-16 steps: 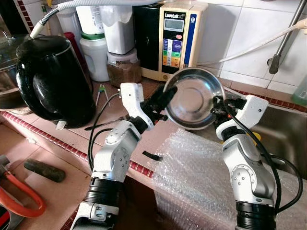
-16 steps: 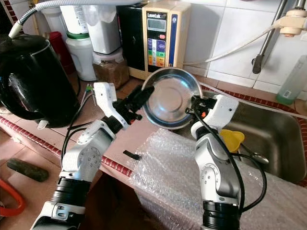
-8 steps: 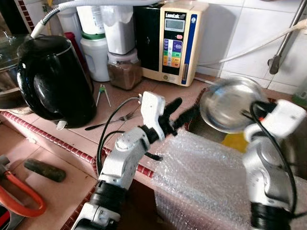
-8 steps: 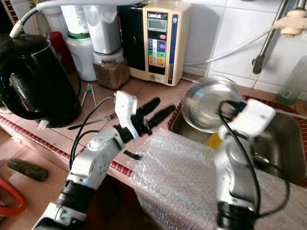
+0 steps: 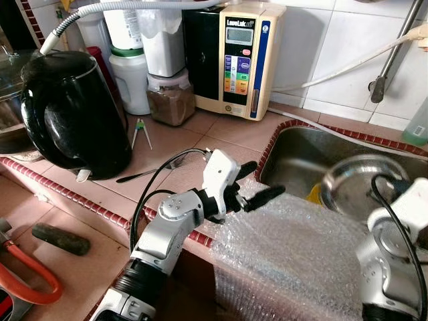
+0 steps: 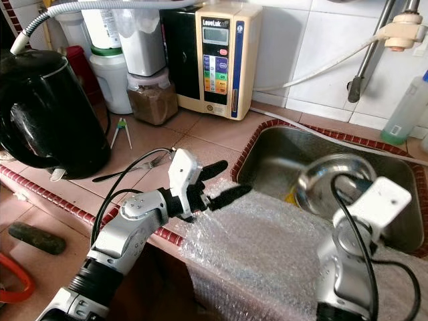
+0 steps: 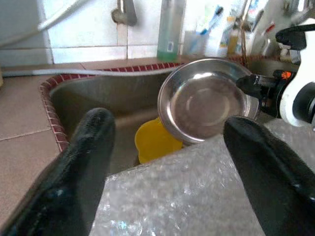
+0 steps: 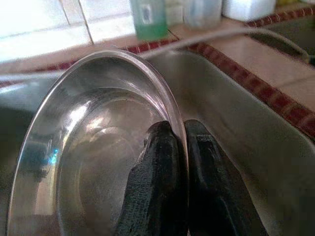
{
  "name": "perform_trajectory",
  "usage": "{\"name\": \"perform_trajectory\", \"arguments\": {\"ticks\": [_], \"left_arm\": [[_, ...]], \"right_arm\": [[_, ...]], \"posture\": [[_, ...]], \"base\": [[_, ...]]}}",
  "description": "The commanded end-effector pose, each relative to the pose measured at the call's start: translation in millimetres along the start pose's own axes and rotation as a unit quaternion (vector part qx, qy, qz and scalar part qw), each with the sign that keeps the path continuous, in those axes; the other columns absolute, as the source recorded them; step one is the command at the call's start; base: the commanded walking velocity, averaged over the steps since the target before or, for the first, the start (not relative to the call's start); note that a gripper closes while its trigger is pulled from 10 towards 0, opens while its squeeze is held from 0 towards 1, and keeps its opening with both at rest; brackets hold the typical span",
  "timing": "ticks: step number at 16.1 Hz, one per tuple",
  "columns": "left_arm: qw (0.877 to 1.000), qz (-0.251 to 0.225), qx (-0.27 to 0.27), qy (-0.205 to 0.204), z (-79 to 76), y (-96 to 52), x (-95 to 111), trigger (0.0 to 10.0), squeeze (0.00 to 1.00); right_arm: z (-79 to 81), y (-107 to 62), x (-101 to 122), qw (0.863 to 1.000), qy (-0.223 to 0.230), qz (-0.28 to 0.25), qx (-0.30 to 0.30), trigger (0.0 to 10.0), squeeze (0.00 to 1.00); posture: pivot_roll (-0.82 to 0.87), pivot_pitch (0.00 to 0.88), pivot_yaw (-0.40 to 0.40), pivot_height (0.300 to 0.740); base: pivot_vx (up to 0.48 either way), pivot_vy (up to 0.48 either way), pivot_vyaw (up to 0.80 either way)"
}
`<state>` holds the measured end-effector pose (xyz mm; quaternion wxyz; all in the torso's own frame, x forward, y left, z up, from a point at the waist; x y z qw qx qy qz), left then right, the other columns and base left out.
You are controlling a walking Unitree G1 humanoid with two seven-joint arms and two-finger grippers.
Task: Kitchen organization
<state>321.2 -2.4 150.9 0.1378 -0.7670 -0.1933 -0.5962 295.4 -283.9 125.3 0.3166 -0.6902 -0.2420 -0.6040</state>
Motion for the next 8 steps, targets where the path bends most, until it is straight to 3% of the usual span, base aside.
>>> {"name": "perform_trajectory", "arguments": {"ticks": [1, 2, 3, 8], "left_arm": [[1.000, 0.012, -0.008, 0.012, -2.4, -0.2, -3, 10.0, 1.00], [1.000, 0.015, -0.009, 0.016, -2.8, 0.2, -4, 10.0, 1.00], [0.998, 0.034, -0.018, 0.048, -4.6, 1.2, -6, 10.0, 1.00], [0.998, 0.036, -0.015, 0.048, -3.8, 1.4, -8, 10.0, 1.00]], "right_arm": [[-0.6, -0.7, -7, 1.000, -0.006, 0.019, -0.006, 4.2, 1.00], [-0.9, -1.4, -13, 0.999, -0.017, 0.031, -0.010, 10.0, 1.00], [-0.5, -4.4, -23, 0.998, -0.005, 0.057, -0.014, 10.0, 1.00], [-0.5, -7.7, -30, 0.997, -0.009, 0.071, -0.020, 10.0, 1.00]], "posture": [[0.00, 0.000, 0.033, 0.740], [0.00, 0.000, 0.036, 0.740], [0.00, 0.000, 0.036, 0.740], [0.00, 0.000, 0.039, 0.740]], "base": [[0.000, 0.000, 0.00], [0.000, 0.000, 0.00], [0.000, 0.000, 0.00], [0.000, 0.000, 0.00]]}}
Point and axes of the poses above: a point about 5 cm out from each wrist's last joint towards the gripper, its own y axis pointing out of the wrist towards the gripper, its own x axis along the axis of the wrist's last joint, z = x × y, the point moved 3 cm from there along y, pointing out of the wrist towards the gripper, and after that the axes turned 12 degrees about -y, right-handed, at the moved point
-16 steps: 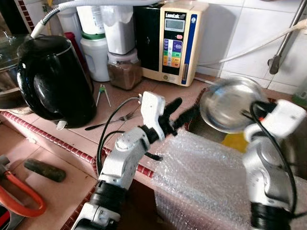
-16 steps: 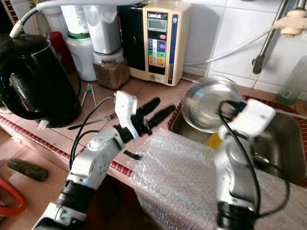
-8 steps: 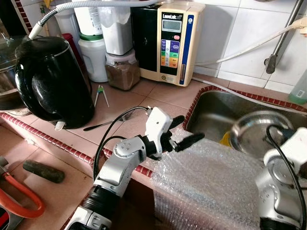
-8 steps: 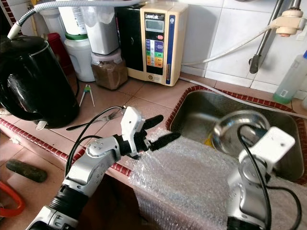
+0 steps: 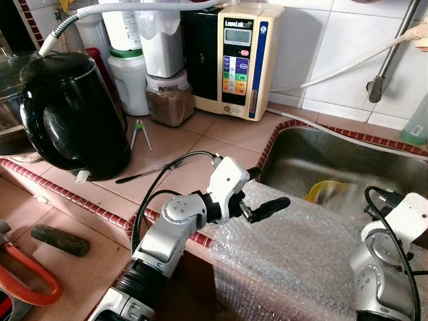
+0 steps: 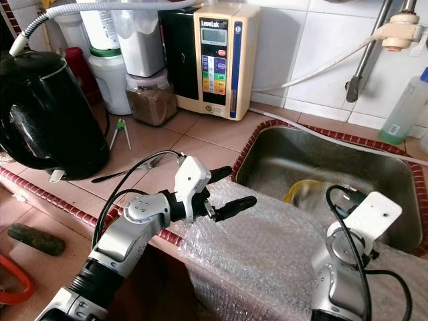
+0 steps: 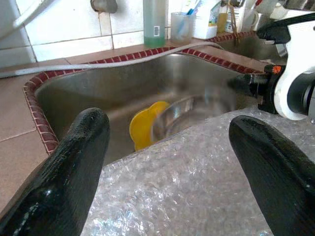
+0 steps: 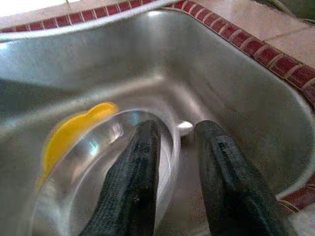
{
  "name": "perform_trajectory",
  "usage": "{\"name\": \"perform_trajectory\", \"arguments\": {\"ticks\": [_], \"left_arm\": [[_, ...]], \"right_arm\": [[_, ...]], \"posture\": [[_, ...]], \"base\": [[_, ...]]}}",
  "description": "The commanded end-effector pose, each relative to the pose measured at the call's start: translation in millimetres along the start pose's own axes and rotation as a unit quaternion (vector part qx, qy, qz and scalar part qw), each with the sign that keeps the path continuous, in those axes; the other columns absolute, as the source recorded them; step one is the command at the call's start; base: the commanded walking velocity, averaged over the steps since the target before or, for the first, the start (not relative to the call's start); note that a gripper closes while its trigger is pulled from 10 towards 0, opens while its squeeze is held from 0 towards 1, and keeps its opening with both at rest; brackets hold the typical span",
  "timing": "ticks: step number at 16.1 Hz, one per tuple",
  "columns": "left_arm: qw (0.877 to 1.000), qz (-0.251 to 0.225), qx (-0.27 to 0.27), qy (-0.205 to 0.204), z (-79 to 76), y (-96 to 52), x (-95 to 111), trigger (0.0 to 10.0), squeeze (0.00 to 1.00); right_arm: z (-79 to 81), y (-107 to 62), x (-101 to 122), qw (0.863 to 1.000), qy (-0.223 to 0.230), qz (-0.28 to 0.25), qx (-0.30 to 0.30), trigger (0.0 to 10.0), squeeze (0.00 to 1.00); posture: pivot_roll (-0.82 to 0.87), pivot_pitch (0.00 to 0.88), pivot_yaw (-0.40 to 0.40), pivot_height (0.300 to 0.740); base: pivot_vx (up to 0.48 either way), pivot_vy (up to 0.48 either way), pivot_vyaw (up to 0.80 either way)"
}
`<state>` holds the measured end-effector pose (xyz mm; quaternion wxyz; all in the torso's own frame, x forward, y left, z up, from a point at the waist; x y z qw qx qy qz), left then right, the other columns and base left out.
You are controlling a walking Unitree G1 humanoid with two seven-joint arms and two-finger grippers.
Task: Kitchen organization
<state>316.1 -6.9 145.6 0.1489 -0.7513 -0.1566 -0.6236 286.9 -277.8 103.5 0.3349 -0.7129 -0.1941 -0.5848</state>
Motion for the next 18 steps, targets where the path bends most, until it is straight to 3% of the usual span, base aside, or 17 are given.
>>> {"name": "perform_trajectory", "arguments": {"ticks": [1, 6, 8, 9, 10, 12, 13, 14, 15, 16, 18], "left_arm": [[1.000, 0.008, 0.002, 0.011, 1.1, -0.3, -1, 10.0, 1.00], [1.000, 0.007, 0.010, 0.019, 3.9, -1.5, 1, 10.0, 1.00], [0.998, -0.014, 0.051, 0.027, 14.9, -1.8, 7, 10.0, 1.00], [0.995, -0.033, 0.092, 0.030, 25.5, -2.3, 14, 10.0, 1.00], [0.988, -0.061, 0.140, 0.033, 37.9, -4.8, 24, 10.0, 1.00], [0.978, -0.084, 0.188, 0.033, 50.6, -9.5, 32, 10.0, 1.00], [0.974, -0.082, 0.207, 0.039, 56.1, -12.3, 32, 10.0, 1.00], [0.965, -0.082, 0.246, 0.044, 67.5, -19.0, 32, 10.0, 1.00], [0.961, -0.087, 0.261, 0.037, 72.8, -23.2, 32, 10.0, 1.00], [0.960, -0.089, 0.264, 0.034, 74.1, -24.6, 31, 10.0, 1.00], [0.950, -0.073, 0.300, 0.040, 82.9, -36.0, 20, 10.0, 1.00]], "right_arm": [[-1.6, 0.7, -7, 1.000, -0.005, 0.018, -0.004, 10.0, 1.00], [-4.0, 5.6, -7, 1.000, 0.015, 0.026, -0.006, 10.0, 1.00], [15.0, -0.8, 10, 0.997, 0.035, -0.022, 0.060, 10.0, 1.00], [28.1, -7.8, 19, 0.994, 0.015, -0.051, 0.097, 10.0, 1.00], [45.6, -19.4, 31, 0.985, -0.010, -0.092, 0.147, 10.0, 1.00], [62.7, -32.9, 35, 0.971, -0.033, -0.123, 0.204, 10.0, 1.00], [73.4, -42.9, 39, 0.958, -0.048, -0.145, 0.244, 10.0, 1.00], [91.7, -63.6, 42, 0.930, -0.064, -0.171, 0.318, 10.0, 1.00], [99.1, -75.4, 42, 0.914, -0.073, -0.181, 0.355, 10.0, 1.00], [100.7, -79.0, 42, 0.909, -0.079, -0.185, 0.365, 10.0, 1.00], [107.6, -98.3, 36, 0.877, -0.109, -0.199, 0.424, 10.0, 1.00]], "posture": [[0.00, 0.000, 0.038, 0.740], [0.01, 0.000, 0.038, 0.740], [0.01, 0.000, 0.038, 0.740], [0.01, 0.000, 0.038, 0.740], [0.01, 0.000, 0.034, 0.740], [0.01, 0.000, 0.033, 0.740], [0.01, 0.000, 0.033, 0.740], [0.01, 0.000, 0.029, 0.740], [0.00, 0.000, 0.027, 0.740], [0.00, 0.000, 0.027, 0.740], [0.00, 0.000, 0.018, 0.740]], "base": [[0.000, 0.000, 0.00], [0.000, 0.000, 0.00], [0.000, 0.000, 0.00], [0.000, 0.000, 0.00], [0.000, 0.000, 0.00], [0.000, 0.000, 0.00], [0.000, 0.000, 0.00], [0.000, 0.000, 0.00], [0.000, 0.000, 0.00], [0.000, 0.000, 0.00], [0.000, 0.000, 0.00]]}}
Point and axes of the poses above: a point about 5 cm out from each wrist's last joint towards the gripper, its own y axis pointing out of the wrist towards the gripper, its own x axis along the axis of the wrist's last joint, z = x × y, the point moved 3 cm from there along y, pointing out of the wrist towards the gripper, and after that the axes turned 12 degrees about -y, right-handed, at the moved point
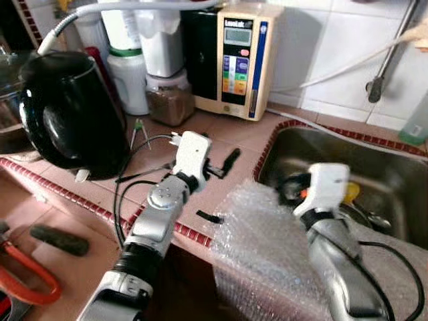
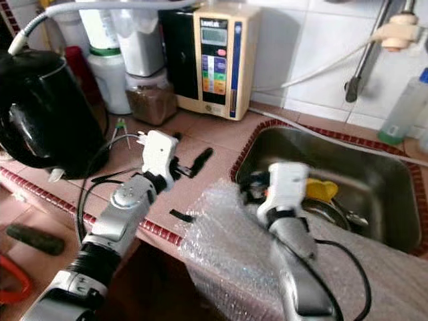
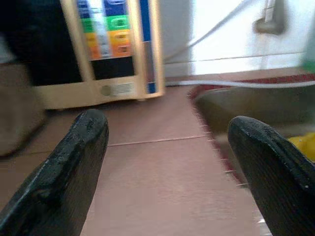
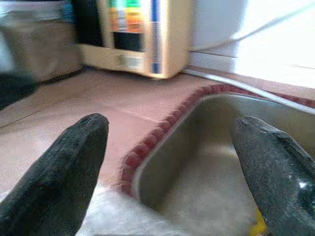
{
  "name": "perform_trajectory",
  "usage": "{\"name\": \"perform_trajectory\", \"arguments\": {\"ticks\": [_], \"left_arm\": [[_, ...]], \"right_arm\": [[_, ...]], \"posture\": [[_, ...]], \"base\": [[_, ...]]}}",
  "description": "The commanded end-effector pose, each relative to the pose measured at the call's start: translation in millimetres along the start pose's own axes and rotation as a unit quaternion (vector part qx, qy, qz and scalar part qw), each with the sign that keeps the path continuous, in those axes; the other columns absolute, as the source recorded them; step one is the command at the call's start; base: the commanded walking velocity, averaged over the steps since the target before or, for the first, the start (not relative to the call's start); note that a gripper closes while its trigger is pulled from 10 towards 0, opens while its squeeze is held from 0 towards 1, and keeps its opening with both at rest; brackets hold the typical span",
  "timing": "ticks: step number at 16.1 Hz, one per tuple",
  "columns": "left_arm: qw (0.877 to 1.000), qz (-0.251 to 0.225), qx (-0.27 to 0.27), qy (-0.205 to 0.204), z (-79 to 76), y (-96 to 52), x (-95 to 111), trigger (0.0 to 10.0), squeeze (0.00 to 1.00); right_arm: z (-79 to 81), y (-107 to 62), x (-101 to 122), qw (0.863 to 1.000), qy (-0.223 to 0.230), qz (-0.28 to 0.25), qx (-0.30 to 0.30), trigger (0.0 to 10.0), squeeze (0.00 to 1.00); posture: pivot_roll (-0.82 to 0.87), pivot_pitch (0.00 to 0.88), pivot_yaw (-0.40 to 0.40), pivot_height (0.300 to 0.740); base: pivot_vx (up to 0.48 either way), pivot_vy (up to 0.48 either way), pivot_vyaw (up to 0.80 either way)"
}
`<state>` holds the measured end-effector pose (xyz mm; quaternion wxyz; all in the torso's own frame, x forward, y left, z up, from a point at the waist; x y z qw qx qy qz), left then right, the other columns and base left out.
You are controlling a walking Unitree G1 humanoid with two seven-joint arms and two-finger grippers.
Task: Kitchen organization
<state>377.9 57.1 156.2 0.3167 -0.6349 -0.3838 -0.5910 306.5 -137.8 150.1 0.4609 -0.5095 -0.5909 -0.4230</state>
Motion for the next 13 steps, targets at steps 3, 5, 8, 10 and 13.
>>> {"name": "perform_trajectory", "arguments": {"ticks": [3, 5, 8, 10, 13], "left_arm": [[0.997, 0.025, 0.067, 0.040, 23.3, -7.1, -16, 10.0, 1.00], [0.994, 0.036, 0.085, 0.062, 30.9, -8.0, -18, 10.0, 1.00], [0.985, 0.065, 0.131, 0.090, 55.4, -13.8, -23, 10.0, 0.00], [0.979, 0.098, 0.149, 0.098, 62.6, -15.8, -33, 10.0, 0.00], [0.976, 0.115, 0.154, 0.099, 60.4, -13.4, -39, 10.0, 0.00]], "right_arm": [[22.7, -8.4, 8, 0.996, -0.010, -0.018, 0.087, 10.0, 1.00], [29.8, -10.1, 8, 0.994, -0.018, -0.018, 0.108, 10.0, 1.00], [39.1, -13.5, 7, 0.991, -0.023, -0.016, 0.133, 10.0, 1.00], [46.0, -15.0, 9, 0.987, -0.029, -0.021, 0.154, 10.0, 1.00], [54.7, -16.1, 13, 0.984, -0.031, -0.026, 0.175, 10.0, 1.00]], "posture": [[0.00, 0.000, 0.012, 0.740], [0.00, 0.000, 0.013, 0.740], [0.01, 0.000, 0.015, 0.740], [0.01, 0.000, 0.016, 0.740], [0.01, 0.000, 0.015, 0.740]], "base": [[0.000, 0.000, 0.00], [0.000, 0.000, 0.00], [0.000, 0.000, 0.00], [0.000, 0.000, 0.00], [0.000, 0.000, 0.00]]}}
Point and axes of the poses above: a point about 5 cm out from each wrist's last joint towards the gripper, its own y axis pointing out of the wrist towards the gripper, its own x axis along the axis of the wrist's last joint, z = x × y, the point moved 3 cm from there along y, pointing out of the wrist towards the gripper, and after that the axes turned 12 degrees about -y, right-handed, at the moved point
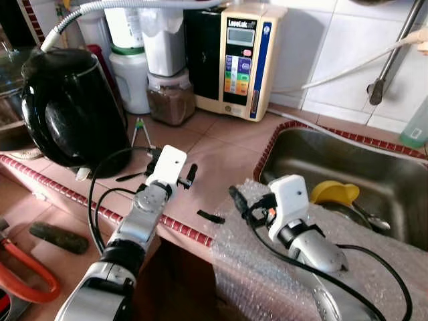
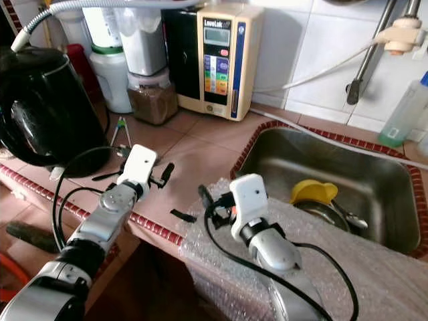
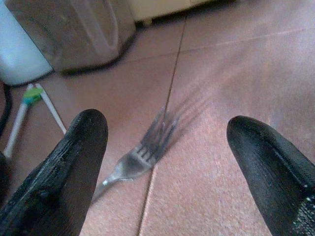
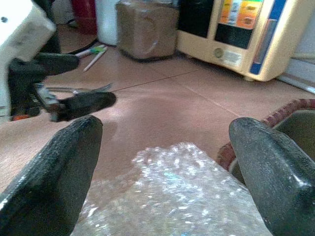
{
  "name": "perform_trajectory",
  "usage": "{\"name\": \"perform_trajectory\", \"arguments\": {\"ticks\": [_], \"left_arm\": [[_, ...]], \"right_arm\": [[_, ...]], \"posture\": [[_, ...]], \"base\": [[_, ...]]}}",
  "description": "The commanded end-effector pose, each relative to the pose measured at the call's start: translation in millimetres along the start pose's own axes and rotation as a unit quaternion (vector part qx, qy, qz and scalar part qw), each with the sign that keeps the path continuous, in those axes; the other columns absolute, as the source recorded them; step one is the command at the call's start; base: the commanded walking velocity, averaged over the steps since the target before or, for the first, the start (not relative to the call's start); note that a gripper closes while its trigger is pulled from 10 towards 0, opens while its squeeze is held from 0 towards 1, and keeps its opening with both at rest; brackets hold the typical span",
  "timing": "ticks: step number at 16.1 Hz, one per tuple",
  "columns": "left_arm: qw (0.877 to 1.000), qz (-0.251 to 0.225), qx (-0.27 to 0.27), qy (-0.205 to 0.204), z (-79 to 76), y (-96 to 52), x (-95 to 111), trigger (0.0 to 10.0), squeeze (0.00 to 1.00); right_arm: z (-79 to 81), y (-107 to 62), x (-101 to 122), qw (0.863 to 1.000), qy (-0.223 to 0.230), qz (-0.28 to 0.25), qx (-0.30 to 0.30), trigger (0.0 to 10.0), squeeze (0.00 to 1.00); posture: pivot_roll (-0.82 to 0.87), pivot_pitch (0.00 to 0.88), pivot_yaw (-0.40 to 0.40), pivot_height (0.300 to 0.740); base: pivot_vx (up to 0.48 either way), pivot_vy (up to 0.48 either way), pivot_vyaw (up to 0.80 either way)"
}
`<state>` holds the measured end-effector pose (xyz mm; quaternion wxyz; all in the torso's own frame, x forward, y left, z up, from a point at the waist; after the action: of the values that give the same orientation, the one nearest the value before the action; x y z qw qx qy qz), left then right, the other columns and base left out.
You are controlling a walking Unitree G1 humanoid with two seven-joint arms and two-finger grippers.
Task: Kitchen organization
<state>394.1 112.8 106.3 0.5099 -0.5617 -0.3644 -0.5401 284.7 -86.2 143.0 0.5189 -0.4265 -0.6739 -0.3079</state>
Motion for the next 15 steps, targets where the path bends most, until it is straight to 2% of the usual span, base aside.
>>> {"name": "perform_trajectory", "arguments": {"ticks": [1, 3, 6, 7, 11, 12, 13, 14, 15], "left_arm": [[1.000, 0.002, 0.003, 0.011, -2.4, 3.4, 4, 10.0, 0.00], [1.000, 0.002, 0.005, 0.018, -7.1, 6.2, 5, 10.0, 0.00], [1.000, 0.008, 0.016, 0.025, -7.0, 7.7, 3, 10.0, 0.00], [0.999, 0.009, 0.035, 0.032, -3.8, 9.1, 5, 10.0, 0.00], [0.998, 0.009, 0.052, 0.031, 0.2, 10.3, 5, 9.9, 0.00], [0.998, 0.010, 0.053, 0.031, 0.3, 10.5, 5, 8.5, 0.00], [0.998, 0.013, 0.054, 0.029, -0.1, 11.2, 4, 4.4, 0.00], [0.998, 0.015, 0.053, 0.024, -0.1, 11.2, 3, 3.5, 0.00], [0.998, 0.017, 0.055, 0.018, 1.0, 10.8, 2, 0.5, 0.00]], "right_arm": [[5.7, -0.1, 9, 1.000, -0.003, -0.012, 0.018, 10.0, 1.00], [20.4, -2.5, 9, 0.998, 0.013, -0.009, 0.058, 10.0, 1.00], [28.6, -6.5, 2, 0.997, 0.003, 0.008, 0.082, 10.0, 1.00], [33.3, -7.8, 4, 0.996, 0.008, 0.005, 0.092, 10.0, 1.00], [40.9, -4.8, 6, 0.995, 0.010, 0.003, 0.102, 10.0, 1.00], [41.7, -4.1, 6, 0.995, 0.010, 0.002, 0.103, 10.0, 1.00], [43.8, -3.0, 6, 0.994, 0.009, 0.002, 0.104, 10.0, 1.00], [44.7, -2.8, 6, 0.994, 0.009, 0.002, 0.105, 10.0, 1.00], [45.7, -3.1, 6, 0.994, 0.009, 0.002, 0.105, 10.0, 1.00]], "posture": [[0.01, 0.000, 0.017, 0.740], [0.00, 0.000, 0.019, 0.740], [0.00, 0.000, 0.022, 0.740], [0.00, 0.000, 0.023, 0.740], [0.02, 0.000, 0.036, 0.740], [0.03, 0.000, 0.036, 0.740], [0.03, 0.000, 0.041, 0.740], [0.03, 0.000, 0.041, 0.740], [0.03, 0.000, 0.041, 0.740]], "base": [[0.000, 0.000, 0.00], [0.000, 0.000, 0.00], [0.000, 0.000, 0.00], [0.000, 0.000, 0.00], [0.000, 0.000, 0.00], [0.000, 0.000, 0.00], [0.000, 0.000, 0.00], [0.000, 0.000, 0.00], [0.000, 0.000, 0.00]]}}
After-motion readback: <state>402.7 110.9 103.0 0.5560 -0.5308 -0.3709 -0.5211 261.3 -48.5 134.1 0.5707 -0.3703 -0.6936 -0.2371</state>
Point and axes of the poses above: a point about 5 cm out from each wrist's last joint towards the gripper, its own y axis pointing out of the wrist towards the gripper, its own x axis along the axis of the wrist's last joint, z = x × y, the point moved 3 cm from there along y, pointing out of the wrist towards the gripper, and after that the axes turned 12 degrees about -y, right-handed, at the moved point
